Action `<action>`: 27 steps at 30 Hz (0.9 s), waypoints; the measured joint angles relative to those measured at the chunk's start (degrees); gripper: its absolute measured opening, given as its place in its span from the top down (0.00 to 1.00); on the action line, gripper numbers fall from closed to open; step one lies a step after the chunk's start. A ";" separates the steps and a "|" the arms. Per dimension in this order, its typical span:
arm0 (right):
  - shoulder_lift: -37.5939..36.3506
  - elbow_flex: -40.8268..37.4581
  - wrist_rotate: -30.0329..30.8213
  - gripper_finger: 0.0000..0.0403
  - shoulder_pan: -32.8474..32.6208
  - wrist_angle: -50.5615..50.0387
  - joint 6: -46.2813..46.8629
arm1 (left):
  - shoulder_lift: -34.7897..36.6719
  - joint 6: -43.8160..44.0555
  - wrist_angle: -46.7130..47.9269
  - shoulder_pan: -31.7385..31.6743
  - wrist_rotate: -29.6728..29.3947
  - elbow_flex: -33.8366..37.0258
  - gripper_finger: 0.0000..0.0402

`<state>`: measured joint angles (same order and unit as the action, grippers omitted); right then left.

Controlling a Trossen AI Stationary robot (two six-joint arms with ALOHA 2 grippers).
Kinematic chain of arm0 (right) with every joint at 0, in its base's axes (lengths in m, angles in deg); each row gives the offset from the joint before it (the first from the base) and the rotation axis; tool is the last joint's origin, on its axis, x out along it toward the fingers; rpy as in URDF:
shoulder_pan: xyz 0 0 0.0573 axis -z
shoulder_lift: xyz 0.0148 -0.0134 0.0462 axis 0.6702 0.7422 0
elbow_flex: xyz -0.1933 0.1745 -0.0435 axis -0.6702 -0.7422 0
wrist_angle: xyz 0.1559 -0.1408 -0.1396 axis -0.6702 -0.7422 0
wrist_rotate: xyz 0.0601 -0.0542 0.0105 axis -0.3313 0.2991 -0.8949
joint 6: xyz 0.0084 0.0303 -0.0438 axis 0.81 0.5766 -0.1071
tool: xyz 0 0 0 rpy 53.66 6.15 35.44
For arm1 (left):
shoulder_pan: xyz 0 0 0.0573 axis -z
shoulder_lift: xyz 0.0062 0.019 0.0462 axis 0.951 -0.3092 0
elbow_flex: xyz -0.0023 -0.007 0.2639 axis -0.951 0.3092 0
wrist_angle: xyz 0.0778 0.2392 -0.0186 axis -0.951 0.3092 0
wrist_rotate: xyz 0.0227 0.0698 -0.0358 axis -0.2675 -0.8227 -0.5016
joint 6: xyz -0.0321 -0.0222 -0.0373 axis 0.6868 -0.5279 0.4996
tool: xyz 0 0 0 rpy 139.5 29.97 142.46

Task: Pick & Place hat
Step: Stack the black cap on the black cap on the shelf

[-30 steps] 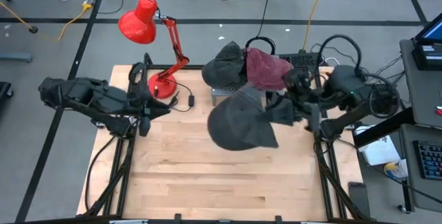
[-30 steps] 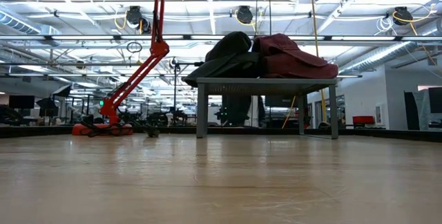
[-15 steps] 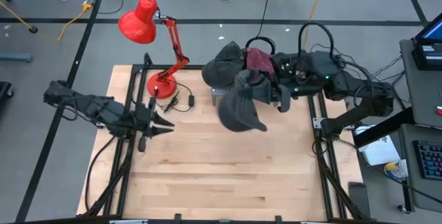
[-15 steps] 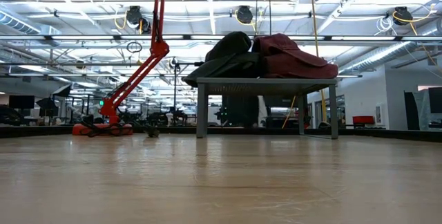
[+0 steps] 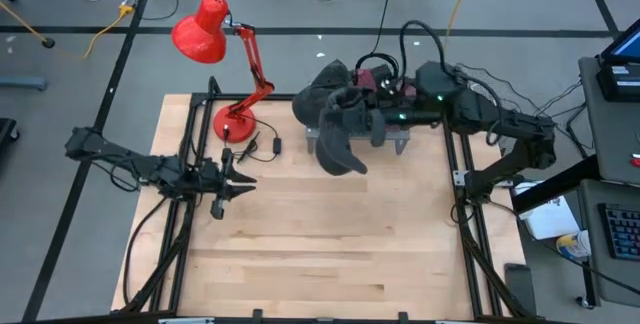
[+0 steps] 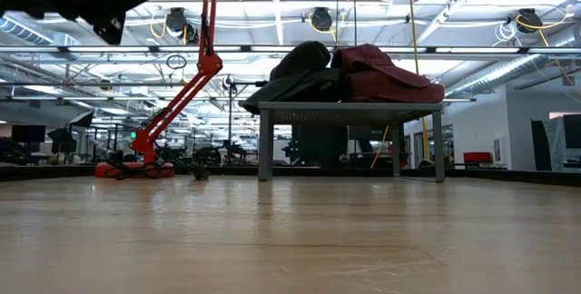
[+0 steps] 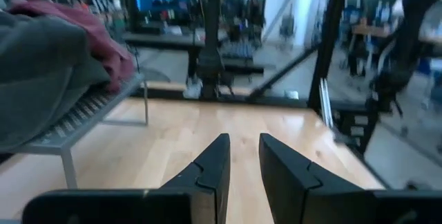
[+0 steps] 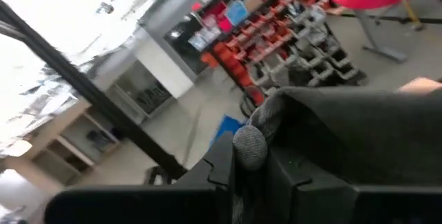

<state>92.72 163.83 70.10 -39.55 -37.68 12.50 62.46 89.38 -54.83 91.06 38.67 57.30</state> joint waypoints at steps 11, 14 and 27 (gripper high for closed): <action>12.89 22.63 -0.15 0.93 5.82 -11.25 -8.42 | 6.22 0.71 -11.71 -3.97 2.70 11.74 0.80; 15.70 28.16 -0.13 0.93 7.99 -12.83 -10.41 | 7.23 0.42 -11.13 -5.00 2.81 12.28 0.80; 18.76 27.58 -1.61 0.93 17.56 -12.86 -11.23 | 16.24 0.60 0.97 -12.47 11.32 12.28 0.80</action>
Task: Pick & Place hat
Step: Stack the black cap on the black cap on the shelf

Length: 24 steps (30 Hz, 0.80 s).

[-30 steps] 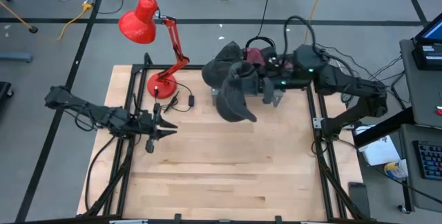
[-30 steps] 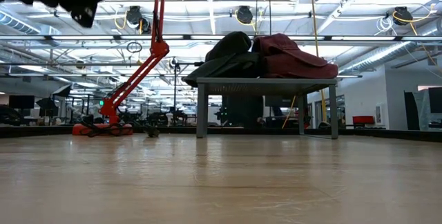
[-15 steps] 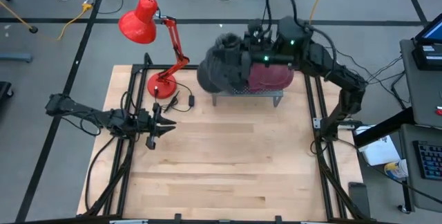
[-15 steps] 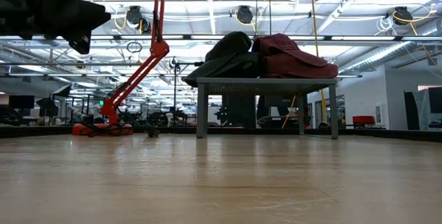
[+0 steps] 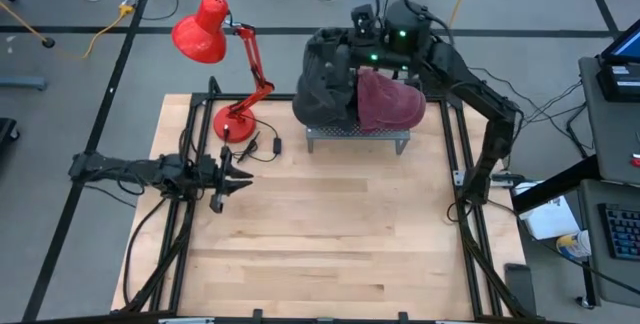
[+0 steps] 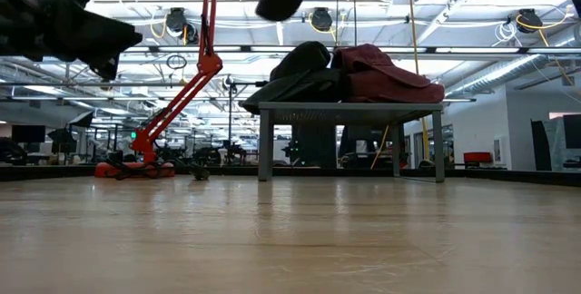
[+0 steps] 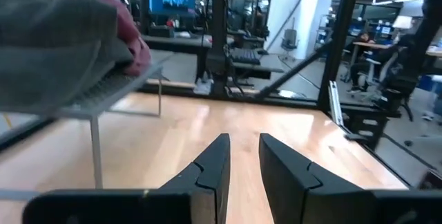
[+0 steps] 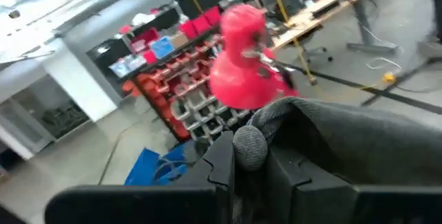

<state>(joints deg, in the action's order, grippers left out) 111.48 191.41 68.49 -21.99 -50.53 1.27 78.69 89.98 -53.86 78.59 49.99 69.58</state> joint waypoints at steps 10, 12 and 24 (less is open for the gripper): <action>2.18 -0.15 -3.19 0.93 6.17 -2.73 0.23 | 9.45 2.47 11.87 -5.30 7.40 -0.71 0.80; 3.02 -0.13 -3.76 0.93 6.46 -2.06 0.25 | 9.49 1.68 14.88 -6.32 8.41 -1.63 0.80; 9.03 -0.22 -13.56 0.93 7.31 -4.13 -0.42 | 9.36 2.57 19.09 -9.63 4.67 -3.02 0.80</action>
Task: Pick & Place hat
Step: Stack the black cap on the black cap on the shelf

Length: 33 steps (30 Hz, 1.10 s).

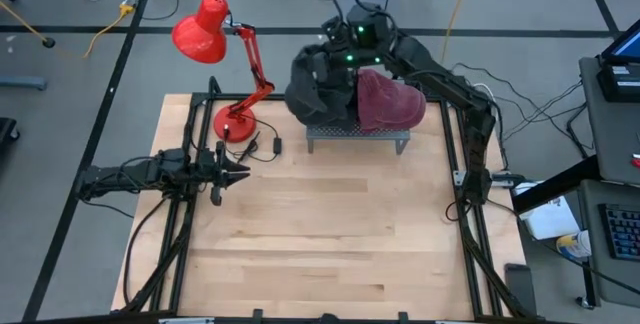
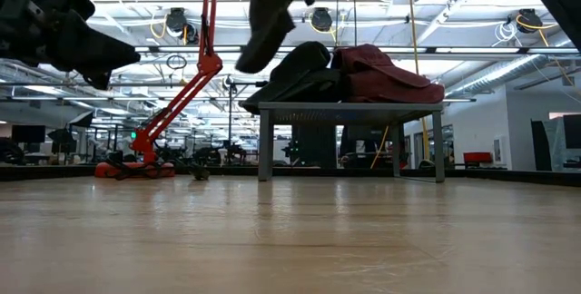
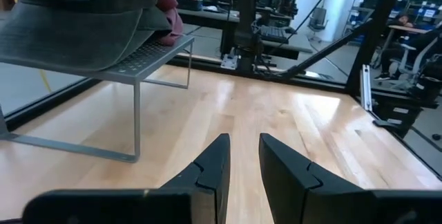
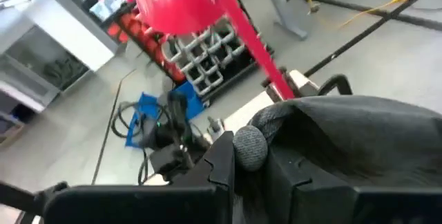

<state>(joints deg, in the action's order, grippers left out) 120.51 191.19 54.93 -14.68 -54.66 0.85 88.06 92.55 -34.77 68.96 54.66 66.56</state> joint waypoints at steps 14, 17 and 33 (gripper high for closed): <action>0.68 0.04 7.91 0.93 1.24 -17.19 -5.89 | -0.01 0.09 0.04 0.04 0.00 0.00 0.80; 0.34 0.04 7.94 0.93 1.58 -18.42 -7.18 | -0.01 0.13 0.04 0.04 -0.02 0.00 0.80; -0.70 0.09 19.95 0.93 3.74 -32.34 -19.34 | -0.01 0.11 -0.06 0.04 -0.02 0.00 0.80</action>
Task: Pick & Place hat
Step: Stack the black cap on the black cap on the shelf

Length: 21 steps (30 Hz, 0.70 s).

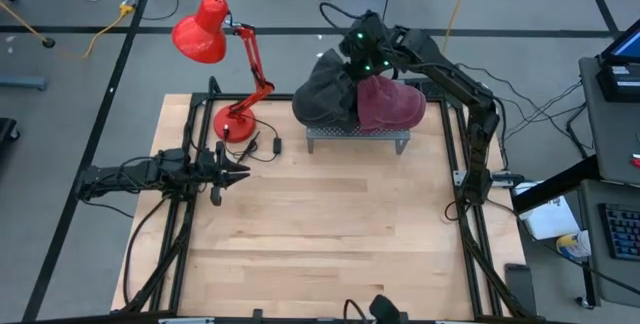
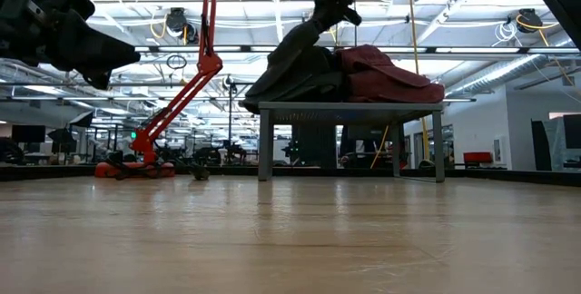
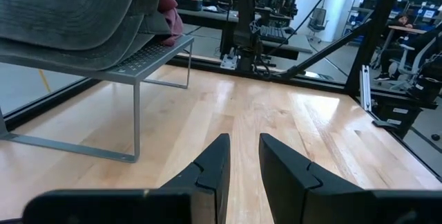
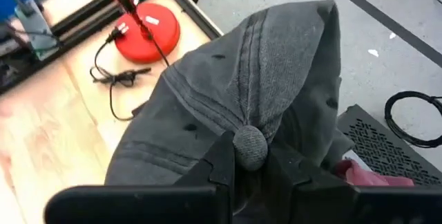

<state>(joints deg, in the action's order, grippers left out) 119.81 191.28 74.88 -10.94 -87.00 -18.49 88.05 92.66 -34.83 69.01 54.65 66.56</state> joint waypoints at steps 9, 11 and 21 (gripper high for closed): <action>0.15 -7.60 1.24 0.93 0.72 0.34 -4.30 | 0.00 -0.02 0.00 0.00 0.00 0.00 0.80; -0.01 -9.60 1.27 0.93 0.72 1.42 -5.82 | 0.00 -0.02 0.00 0.00 0.00 0.00 0.80; 0.02 -18.92 8.79 0.93 -0.79 4.14 -12.07 | 0.00 -0.04 0.01 0.00 0.00 0.00 0.80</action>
<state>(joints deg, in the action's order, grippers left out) 119.83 172.36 83.67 -11.73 -82.86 -30.56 88.05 92.61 -34.82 69.01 54.65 66.56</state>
